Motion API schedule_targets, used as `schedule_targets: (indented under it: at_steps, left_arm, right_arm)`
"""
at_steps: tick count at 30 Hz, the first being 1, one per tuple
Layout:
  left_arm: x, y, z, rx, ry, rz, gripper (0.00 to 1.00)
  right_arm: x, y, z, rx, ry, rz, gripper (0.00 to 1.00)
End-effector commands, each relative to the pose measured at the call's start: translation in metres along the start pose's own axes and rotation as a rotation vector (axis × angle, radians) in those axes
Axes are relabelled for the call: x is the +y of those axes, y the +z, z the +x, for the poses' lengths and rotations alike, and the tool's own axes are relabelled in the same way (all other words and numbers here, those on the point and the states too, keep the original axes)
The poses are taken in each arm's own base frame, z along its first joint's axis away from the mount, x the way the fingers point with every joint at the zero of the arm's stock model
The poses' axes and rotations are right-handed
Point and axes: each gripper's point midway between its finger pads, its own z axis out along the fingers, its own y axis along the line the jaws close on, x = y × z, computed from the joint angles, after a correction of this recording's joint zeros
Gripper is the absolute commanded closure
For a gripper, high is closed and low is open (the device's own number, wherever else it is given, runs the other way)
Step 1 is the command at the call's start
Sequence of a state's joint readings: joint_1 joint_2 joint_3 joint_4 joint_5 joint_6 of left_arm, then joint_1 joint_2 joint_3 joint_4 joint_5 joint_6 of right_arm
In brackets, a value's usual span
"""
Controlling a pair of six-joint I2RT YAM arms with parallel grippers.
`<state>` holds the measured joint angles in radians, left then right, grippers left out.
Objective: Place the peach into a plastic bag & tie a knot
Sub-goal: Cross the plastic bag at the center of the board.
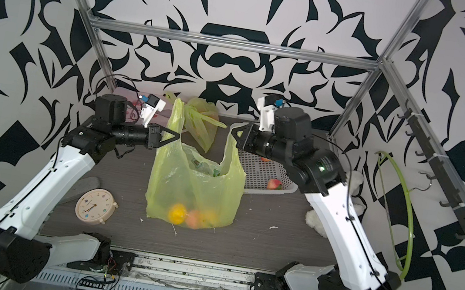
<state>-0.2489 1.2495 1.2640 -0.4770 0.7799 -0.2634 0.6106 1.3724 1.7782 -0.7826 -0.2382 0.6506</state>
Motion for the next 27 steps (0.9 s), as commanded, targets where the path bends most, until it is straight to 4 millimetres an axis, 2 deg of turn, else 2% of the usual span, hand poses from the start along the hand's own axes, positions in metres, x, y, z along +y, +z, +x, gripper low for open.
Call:
schedule_targets:
  at_steps: [1,7,12,15,19,27]
  left_arm:
    - [0.0,0.017,0.018,0.079,-0.047,0.089,1.0]
    - [0.005,0.036,0.034,0.167,-0.053,0.073,1.0]
    - [-0.004,0.042,0.035,0.191,-0.014,0.093,1.0]
    - [-0.009,0.044,0.038,0.22,0.019,0.086,1.0]
    - [-0.016,0.041,0.038,0.219,0.054,0.097,1.0]
    - [-0.028,0.035,0.04,0.209,0.086,0.148,1.0]
  right_arm:
    - [0.014,0.032,-0.011,-0.019,-0.146,-0.095,1.0]
    - [0.068,0.067,0.008,0.125,-0.231,-0.336,1.0]
    - [0.095,0.083,0.022,0.201,-0.291,-0.384,1.0]
    - [0.097,0.092,0.024,0.237,-0.285,-0.375,1.0]
    - [0.088,0.103,0.028,0.274,-0.276,-0.33,1.0]
    - [0.078,0.099,0.028,0.262,-0.278,-0.29,1.0]
